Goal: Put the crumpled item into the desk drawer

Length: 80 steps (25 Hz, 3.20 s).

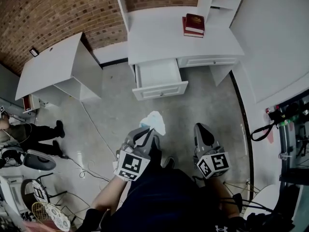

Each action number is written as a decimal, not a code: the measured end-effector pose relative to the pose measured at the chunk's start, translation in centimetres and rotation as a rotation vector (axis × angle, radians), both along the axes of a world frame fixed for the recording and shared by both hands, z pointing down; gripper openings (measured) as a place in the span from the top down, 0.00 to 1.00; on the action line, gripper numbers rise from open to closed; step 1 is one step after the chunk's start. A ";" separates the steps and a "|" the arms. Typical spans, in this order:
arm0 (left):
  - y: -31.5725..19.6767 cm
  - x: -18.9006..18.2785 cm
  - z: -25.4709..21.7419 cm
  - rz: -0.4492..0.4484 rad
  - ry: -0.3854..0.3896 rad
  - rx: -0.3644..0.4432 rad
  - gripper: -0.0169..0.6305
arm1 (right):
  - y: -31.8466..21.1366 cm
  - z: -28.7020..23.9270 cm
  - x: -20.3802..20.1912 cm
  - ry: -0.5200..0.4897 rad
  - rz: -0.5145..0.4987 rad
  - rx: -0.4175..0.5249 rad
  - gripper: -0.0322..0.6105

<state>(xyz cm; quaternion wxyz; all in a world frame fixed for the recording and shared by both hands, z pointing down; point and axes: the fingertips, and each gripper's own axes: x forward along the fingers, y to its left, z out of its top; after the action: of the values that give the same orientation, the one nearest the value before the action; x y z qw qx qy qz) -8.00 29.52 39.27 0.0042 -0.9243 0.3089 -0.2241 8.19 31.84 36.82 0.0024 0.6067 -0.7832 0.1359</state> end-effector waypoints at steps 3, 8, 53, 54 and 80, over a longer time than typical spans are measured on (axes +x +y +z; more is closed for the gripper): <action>-2.3 0.5 0.2 0.013 0.008 -0.004 0.97 | -2.2 0.4 0.3 0.006 0.012 -0.017 0.95; -7.2 0.3 1.4 0.030 0.013 -0.017 0.97 | -7.4 0.6 -0.1 0.020 0.027 -0.039 0.95; -33.4 8.7 7.7 -0.117 -0.164 -0.098 0.97 | -37.4 4.1 8.5 -0.036 -0.165 -0.102 0.95; -33.8 8.7 7.8 -0.124 -0.174 -0.099 0.97 | -37.9 4.2 8.6 -0.040 -0.175 -0.105 0.95; -41.1 9.1 23.4 0.138 -0.582 -0.085 0.97 | -40.6 12.2 9.5 -0.082 -0.122 -0.265 0.95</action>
<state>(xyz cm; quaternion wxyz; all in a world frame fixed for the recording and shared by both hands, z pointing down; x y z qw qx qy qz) 1.13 -11.55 62.63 0.0691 -0.8395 0.2217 -0.4913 17.67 -8.75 48.98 0.0588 0.5465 -0.7931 0.2625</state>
